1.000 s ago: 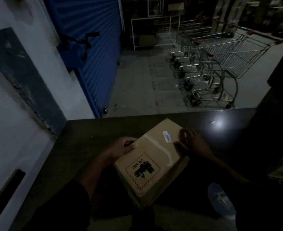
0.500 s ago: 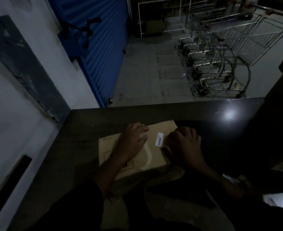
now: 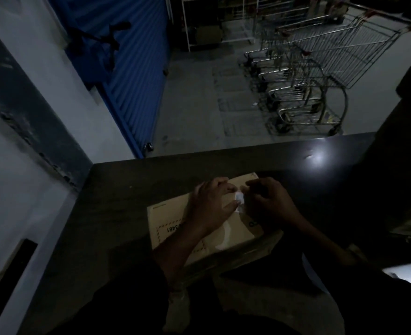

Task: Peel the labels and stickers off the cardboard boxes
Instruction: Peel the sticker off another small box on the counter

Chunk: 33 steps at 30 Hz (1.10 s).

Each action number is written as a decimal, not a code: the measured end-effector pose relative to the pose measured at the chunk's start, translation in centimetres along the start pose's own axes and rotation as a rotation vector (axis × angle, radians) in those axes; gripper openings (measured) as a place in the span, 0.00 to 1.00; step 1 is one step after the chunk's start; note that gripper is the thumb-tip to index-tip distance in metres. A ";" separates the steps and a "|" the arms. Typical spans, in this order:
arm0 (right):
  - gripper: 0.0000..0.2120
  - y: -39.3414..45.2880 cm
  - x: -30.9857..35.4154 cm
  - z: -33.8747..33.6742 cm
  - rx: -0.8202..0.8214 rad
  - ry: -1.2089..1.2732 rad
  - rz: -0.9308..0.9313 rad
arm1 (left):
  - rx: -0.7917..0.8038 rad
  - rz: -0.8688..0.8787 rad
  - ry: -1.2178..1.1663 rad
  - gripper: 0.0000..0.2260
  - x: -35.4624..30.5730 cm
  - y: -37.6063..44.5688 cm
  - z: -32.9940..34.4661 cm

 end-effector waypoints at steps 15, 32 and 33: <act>0.09 -0.4 -1.1 0.8 -0.279 -0.132 0.090 | -0.016 0.000 -0.034 0.11 -0.1 0.2 0.3; 0.11 -1.7 -0.4 0.7 -0.245 -0.208 -0.093 | -0.042 -0.111 -0.162 0.08 0.4 0.0 -0.5; 0.09 -1.6 -0.3 0.8 -0.218 -0.194 -0.112 | -0.045 -0.120 -0.185 0.09 0.6 0.1 -0.6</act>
Point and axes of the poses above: each hand's wrist, its own y-axis towards the middle knuckle, its own z-axis out of the palm, x = y × z, the point moved 3 cm from there along y, towards the middle knuckle, and after that the axes turned 7 degrees about -y, right-handed, at the moved point
